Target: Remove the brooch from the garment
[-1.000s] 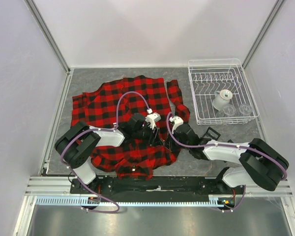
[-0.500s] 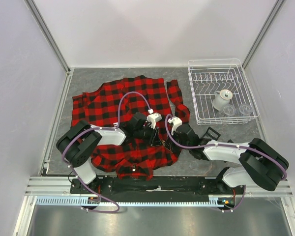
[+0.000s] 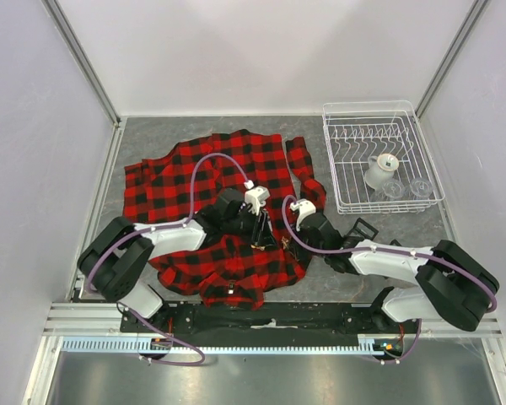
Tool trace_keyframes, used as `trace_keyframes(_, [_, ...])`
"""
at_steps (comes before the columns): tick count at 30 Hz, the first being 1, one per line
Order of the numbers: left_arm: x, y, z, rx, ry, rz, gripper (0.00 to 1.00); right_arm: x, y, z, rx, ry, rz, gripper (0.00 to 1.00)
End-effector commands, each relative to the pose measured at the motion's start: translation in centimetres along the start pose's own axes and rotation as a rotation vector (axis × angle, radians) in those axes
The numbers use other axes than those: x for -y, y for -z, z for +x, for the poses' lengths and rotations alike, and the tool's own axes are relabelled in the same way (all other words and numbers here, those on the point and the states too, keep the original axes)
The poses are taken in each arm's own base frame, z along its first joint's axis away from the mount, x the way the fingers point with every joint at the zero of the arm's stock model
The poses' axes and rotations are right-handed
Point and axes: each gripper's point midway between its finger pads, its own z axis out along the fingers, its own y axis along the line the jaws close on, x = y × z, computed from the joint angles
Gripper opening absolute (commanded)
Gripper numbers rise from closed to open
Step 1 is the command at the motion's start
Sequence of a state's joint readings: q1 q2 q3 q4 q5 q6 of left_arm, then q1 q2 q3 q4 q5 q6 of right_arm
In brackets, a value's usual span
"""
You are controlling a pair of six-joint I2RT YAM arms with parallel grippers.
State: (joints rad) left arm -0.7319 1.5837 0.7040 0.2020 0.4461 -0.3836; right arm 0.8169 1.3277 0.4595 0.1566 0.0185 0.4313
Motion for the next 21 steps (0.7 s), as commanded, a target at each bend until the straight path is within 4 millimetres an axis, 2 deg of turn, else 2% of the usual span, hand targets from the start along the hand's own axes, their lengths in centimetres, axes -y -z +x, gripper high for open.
trace_keyframes(1, [0.3,1.3,-0.3,0.052,0.094,-0.016,0.45,0.4,0.3,-1.8,0.032,0.046,0.092,0.00])
trace_keyframes(3, [-0.4,0.9,1.1,0.028,0.151,-0.041,0.40,0.4,0.3,-2.2,0.046,0.067,0.139,0.00])
trace_keyframes(5, [-1.2,0.7,2.0,0.017,0.186,-0.067,0.38,0.9,0.2,-1.6,0.022,0.097,0.201,0.00])
trace_keyframes(6, [-1.7,0.8,2.8,0.011,0.202,-0.085,0.38,0.9,0.2,-2.1,0.030,0.100,0.232,0.00])
trace_keyframes(8, [-2.3,1.0,3.2,0.023,0.207,-0.114,0.38,1.8,0.6,-1.3,-0.005,0.092,0.309,0.00])
trace_keyframes(9, [-2.4,1.4,3.5,0.026,0.207,-0.125,0.38,2.7,0.9,-2.1,0.025,0.092,0.376,0.00])
trace_keyframes(10, [-2.5,1.6,3.6,0.031,0.204,-0.134,0.39,3.5,1.5,-1.6,0.007,0.093,0.424,0.00])
trace_keyframes(13, [-2.6,2.4,3.9,0.032,0.192,-0.156,0.43,4.8,2.9,-2.5,0.038,0.097,0.502,0.00])
trace_keyframes(17, [-2.2,3.3,4.1,0.032,0.173,-0.145,0.47,3.1,4.0,-3.7,0.066,0.099,0.410,0.00])
trace_keyframes(21, [1.5,5.1,1.7,0.095,0.098,-0.006,0.54,-0.2,4.9,-4.2,0.063,0.117,0.214,0.00])
